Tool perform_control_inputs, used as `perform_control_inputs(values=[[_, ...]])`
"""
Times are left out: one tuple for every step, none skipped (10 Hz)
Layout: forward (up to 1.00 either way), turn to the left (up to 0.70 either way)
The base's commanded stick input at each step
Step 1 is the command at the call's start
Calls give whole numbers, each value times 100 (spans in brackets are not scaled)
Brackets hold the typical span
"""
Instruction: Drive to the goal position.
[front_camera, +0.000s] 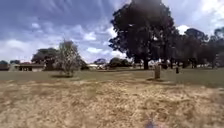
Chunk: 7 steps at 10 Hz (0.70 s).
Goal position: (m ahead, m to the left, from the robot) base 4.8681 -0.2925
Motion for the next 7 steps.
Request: perform_control_inputs(values=[[70, 0], [70, 0], [70, 0], [70, 0], [70, 0], [70, 0], [70, 0]])
